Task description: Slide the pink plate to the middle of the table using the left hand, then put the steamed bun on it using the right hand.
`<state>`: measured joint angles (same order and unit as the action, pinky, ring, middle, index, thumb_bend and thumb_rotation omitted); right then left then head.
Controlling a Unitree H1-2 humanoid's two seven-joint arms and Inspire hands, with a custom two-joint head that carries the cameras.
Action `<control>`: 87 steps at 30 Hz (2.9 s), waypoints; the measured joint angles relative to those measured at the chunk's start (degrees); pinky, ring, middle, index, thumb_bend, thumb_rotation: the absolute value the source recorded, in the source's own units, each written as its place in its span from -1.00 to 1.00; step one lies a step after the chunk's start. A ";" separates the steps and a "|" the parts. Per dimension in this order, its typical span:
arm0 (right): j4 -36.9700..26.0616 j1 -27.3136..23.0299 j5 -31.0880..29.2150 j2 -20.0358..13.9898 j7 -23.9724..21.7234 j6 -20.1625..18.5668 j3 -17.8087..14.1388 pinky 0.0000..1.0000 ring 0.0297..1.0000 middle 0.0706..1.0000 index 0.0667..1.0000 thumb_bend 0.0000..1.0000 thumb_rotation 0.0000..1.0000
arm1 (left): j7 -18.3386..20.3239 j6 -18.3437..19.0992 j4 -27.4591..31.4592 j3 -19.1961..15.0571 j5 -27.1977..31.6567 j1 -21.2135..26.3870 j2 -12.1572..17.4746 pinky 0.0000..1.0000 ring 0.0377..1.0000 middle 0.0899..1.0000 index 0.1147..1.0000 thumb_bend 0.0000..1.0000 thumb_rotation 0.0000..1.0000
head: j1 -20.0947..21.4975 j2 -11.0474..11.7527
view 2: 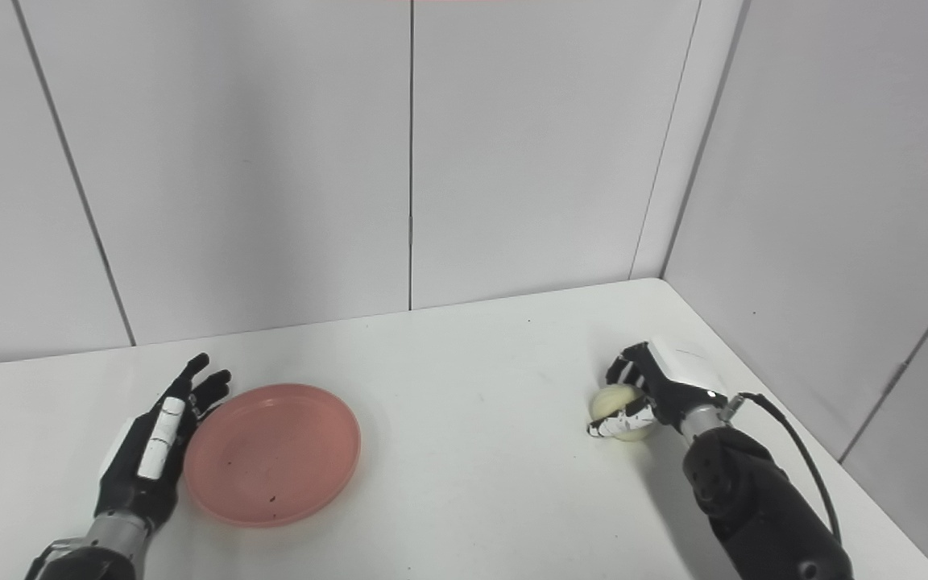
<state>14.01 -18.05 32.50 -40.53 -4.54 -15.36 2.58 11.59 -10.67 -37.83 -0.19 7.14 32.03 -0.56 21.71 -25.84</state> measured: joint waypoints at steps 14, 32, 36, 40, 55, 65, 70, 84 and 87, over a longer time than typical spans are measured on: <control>-2.56 0.76 -0.80 -0.73 -1.95 -1.75 0.28 -0.15 -0.17 -0.19 -0.06 0.06 -0.98 | 0.02 -0.02 0.09 0.36 0.03 -0.07 0.11 0.71 0.80 0.72 0.79 0.53 0.67 | -0.09 0.00; -21.14 1.87 -0.08 1.52 -5.89 -1.80 0.30 -0.26 -0.17 -0.15 -0.06 0.06 -1.00 | 0.01 -0.76 -0.77 0.94 -0.01 0.22 0.12 0.67 0.78 0.73 0.79 0.54 0.68 | -1.05 0.61; -22.95 -0.02 -0.13 2.94 -6.17 -1.71 0.39 -0.25 -0.17 -0.16 -0.05 0.06 -1.00 | -0.06 -1.25 -1.44 1.19 -0.16 0.60 -0.03 0.67 0.78 0.73 0.79 0.54 0.68 | -1.84 0.97; -22.94 -1.34 -0.24 3.85 -6.31 -1.61 0.85 -0.27 -0.19 -0.17 -0.05 0.06 -1.00 | -0.13 -1.70 -2.26 1.31 -0.17 1.04 -0.05 0.67 0.79 0.74 0.80 0.53 0.69 | -2.20 0.97; -25.19 -7.37 1.41 8.88 -11.37 -1.46 6.80 -0.35 -0.25 -0.20 -0.03 0.05 -1.00 | -2.08 -3.98 -5.12 2.07 -2.57 2.54 -1.11 0.64 0.78 0.74 0.81 0.45 0.70 | -12.29 1.14; -23.29 -9.29 1.81 12.79 -12.46 -0.20 9.76 -0.38 -0.28 -0.19 -0.04 0.05 -1.00 | -4.24 -6.26 -7.42 3.13 -5.84 3.56 -4.16 0.55 0.74 0.72 0.80 0.38 0.67 | -16.79 0.97; -22.16 -10.29 2.78 14.95 -12.56 -0.18 11.43 -0.38 -0.28 -0.22 -0.02 0.05 -1.00 | -4.70 -6.37 -7.82 3.33 -6.43 3.70 -5.07 0.53 0.72 0.68 0.78 0.42 0.63 | -18.19 0.97; -15.45 -13.71 2.65 18.99 -12.55 2.83 14.15 -0.32 -0.21 -0.14 -0.08 0.05 -1.00 | -5.45 -7.39 -9.72 3.39 -6.56 4.64 -5.77 0.53 0.69 0.64 0.75 0.57 0.63 | -20.39 0.62; -14.31 -14.08 2.65 19.70 -12.52 3.16 14.65 -0.31 -0.17 -0.10 -0.11 0.06 -1.00 | -5.57 -7.65 -9.79 3.66 -7.11 4.69 -5.91 0.53 0.69 0.64 0.75 0.61 0.65 | -20.48 0.44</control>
<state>-0.30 -32.13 35.15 -20.83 -17.06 -12.20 17.23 6.02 -18.32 -47.61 3.46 0.02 36.73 -6.48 1.23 -25.40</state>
